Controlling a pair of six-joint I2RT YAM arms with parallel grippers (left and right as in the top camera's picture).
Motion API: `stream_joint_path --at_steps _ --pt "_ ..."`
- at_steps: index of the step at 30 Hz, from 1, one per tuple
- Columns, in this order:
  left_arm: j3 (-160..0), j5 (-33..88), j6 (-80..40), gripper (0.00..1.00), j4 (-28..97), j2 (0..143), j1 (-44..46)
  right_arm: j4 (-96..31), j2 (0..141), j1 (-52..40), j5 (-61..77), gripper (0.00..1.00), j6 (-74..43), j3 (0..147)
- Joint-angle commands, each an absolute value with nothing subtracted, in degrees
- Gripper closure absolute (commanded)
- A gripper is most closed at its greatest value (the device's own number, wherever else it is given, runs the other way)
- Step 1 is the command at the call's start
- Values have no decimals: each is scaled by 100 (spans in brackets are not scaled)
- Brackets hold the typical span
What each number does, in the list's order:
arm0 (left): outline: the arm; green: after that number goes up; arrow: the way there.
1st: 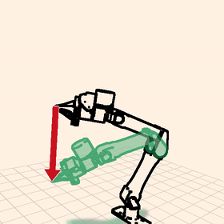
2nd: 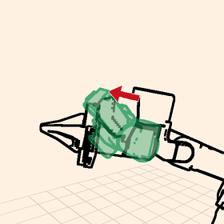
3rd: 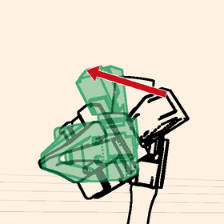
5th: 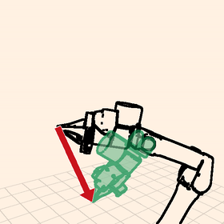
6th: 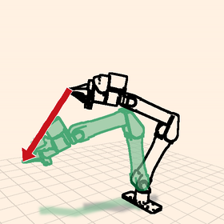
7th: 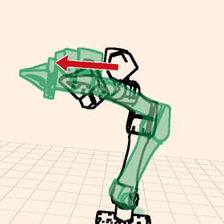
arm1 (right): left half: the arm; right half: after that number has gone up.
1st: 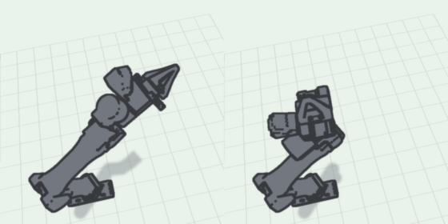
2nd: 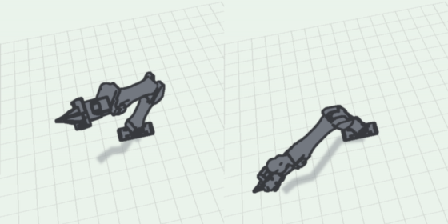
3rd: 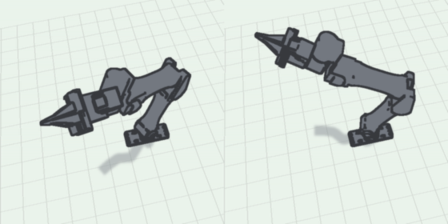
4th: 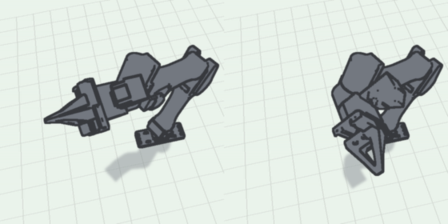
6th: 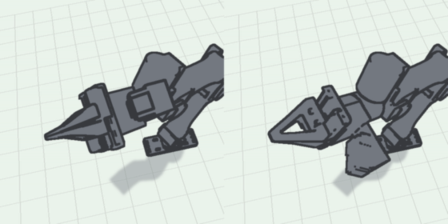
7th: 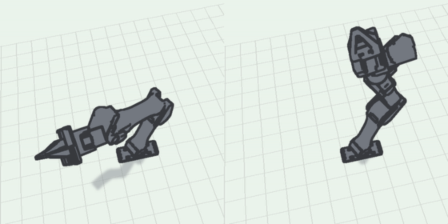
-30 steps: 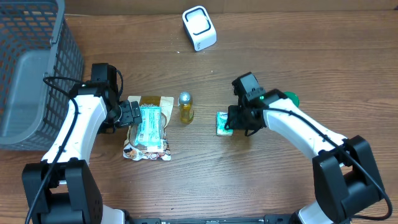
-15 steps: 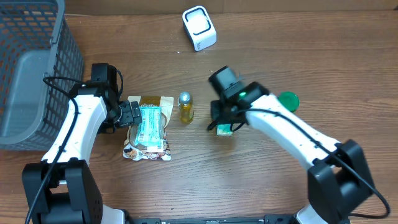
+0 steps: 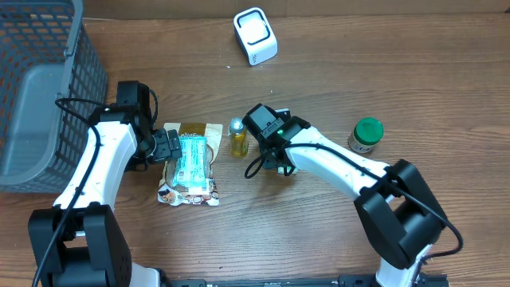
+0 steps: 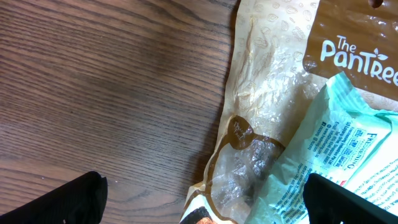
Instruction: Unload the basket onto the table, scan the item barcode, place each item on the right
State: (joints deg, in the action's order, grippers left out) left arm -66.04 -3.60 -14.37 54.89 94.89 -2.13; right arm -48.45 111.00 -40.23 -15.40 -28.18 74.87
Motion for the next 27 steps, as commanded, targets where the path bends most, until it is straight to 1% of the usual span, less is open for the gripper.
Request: stream_joint_path --at_steps 1,6,8,12,15,23,25,27 --pt "-6692 -314 -1372 0 5500 9513 -196 -4812 11306 -4045 -1688 54 -2875 7496" --pt "-6692 -314 -1372 0 5500 9513 -196 -4810 11483 -4045 -1688 56 -2875 7496" --pt "-6692 -314 -1372 0 5500 9513 -196 -4812 11489 -4045 -1688 64 -2873 7496" --pt "-6692 -314 -1372 0 5500 9513 -196 -4812 11487 -4042 -1675 87 -2873 7511" --pt "-6692 -314 -1372 0 5500 9513 -196 -4873 11441 -4032 -1592 96 -2871 7603" --pt "-6692 -314 -1372 0 5500 9513 -196 -5089 10864 -3778 -626 96 -2825 7863" --pt "-6692 -314 -1372 0 5500 9513 -196 -5096 10700 -3607 -113 96 -2709 7863" --pt "-6692 -316 -1372 0 5500 9513 -196 -5089 10573 -3347 701 96 -2473 7863"
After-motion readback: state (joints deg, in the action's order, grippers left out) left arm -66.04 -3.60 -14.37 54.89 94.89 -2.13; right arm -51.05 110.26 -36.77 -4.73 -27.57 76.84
